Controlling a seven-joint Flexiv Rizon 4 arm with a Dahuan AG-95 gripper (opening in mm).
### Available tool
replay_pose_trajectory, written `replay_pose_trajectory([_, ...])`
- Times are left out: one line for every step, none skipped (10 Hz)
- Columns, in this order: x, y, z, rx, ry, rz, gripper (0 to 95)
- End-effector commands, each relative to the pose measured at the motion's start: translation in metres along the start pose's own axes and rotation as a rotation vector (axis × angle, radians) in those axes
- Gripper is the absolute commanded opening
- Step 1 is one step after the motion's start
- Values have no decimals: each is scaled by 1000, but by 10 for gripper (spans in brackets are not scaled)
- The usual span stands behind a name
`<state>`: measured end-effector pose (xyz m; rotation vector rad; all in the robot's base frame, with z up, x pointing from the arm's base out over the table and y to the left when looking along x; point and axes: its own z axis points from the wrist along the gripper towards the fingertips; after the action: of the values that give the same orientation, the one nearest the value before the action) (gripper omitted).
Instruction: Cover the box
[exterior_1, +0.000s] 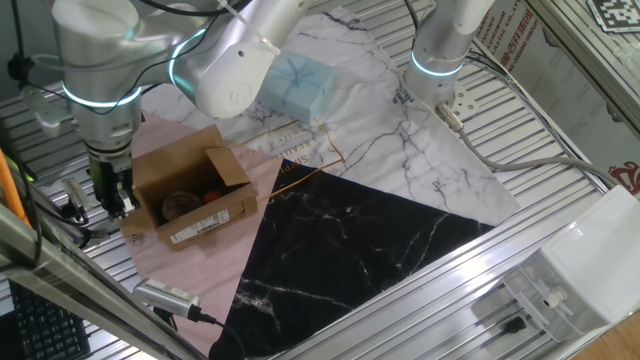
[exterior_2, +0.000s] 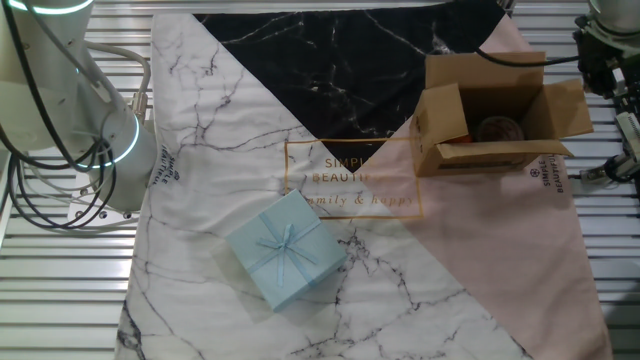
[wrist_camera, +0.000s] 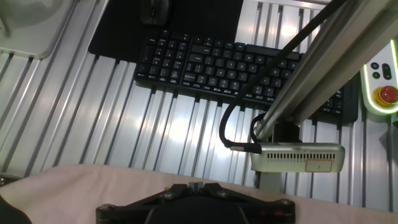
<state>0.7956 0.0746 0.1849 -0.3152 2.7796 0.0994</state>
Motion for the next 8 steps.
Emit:
replay_pose_trajectory([-1, 0, 1, -7, -1, -8, 0])
replay_pose_trajectory([-1, 0, 1, -8, 3, -6, 0])
replay_pose_trajectory([-1, 0, 1, -6, 2, -3, 0])
replay_pose_trajectory([-1, 0, 1, -5, 7, 8, 0])
replay_pose_trajectory([-1, 0, 1, -2, 7, 13, 0])
replay_pose_trajectory([-1, 0, 1, -1, 6, 6, 0])
replay_pose_trajectory([-1, 0, 1, -1, 5, 3, 0])
replay_pose_trajectory([-1, 0, 1, -1, 3, -3, 0])
